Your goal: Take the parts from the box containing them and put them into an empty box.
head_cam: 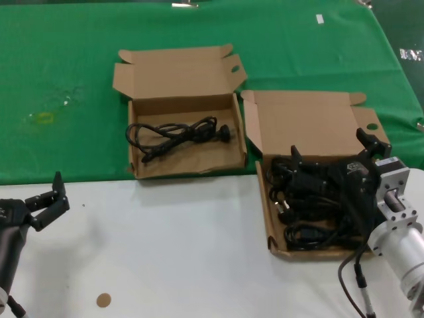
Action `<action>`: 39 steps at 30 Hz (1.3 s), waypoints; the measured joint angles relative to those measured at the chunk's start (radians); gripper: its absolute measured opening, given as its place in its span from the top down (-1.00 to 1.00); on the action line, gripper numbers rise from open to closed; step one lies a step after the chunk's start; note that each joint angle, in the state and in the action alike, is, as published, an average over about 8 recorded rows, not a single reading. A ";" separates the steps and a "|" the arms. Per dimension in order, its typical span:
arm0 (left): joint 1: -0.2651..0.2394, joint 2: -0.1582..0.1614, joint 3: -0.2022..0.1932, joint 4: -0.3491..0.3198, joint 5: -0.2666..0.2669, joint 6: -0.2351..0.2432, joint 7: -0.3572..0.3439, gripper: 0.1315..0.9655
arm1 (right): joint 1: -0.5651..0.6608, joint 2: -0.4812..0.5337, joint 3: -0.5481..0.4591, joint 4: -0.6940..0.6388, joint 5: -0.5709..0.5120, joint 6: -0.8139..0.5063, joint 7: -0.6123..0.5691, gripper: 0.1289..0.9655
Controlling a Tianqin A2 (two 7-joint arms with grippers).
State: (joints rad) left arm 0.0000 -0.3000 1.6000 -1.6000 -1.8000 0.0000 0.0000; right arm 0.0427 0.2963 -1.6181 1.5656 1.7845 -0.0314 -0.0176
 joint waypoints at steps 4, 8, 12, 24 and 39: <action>0.000 0.000 0.000 0.000 0.000 0.000 0.000 -1.00 | 0.000 0.000 0.000 0.000 0.000 0.000 0.000 -1.00; 0.000 0.000 0.000 0.000 0.000 0.000 0.000 -1.00 | 0.000 0.000 0.000 0.000 0.000 0.000 0.000 -1.00; 0.000 0.000 0.000 0.000 0.000 0.000 0.000 -1.00 | 0.000 0.000 0.000 0.000 0.000 0.000 0.000 -1.00; 0.000 0.000 0.000 0.000 0.000 0.000 0.000 -1.00 | 0.000 0.000 0.000 0.000 0.000 0.000 0.000 -1.00; 0.000 0.000 0.000 0.000 0.000 0.000 0.000 -1.00 | 0.000 0.000 0.000 0.000 0.000 0.000 0.000 -1.00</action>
State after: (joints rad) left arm 0.0000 -0.3000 1.6000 -1.6000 -1.8000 0.0000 0.0000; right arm 0.0427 0.2963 -1.6181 1.5656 1.7845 -0.0314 -0.0176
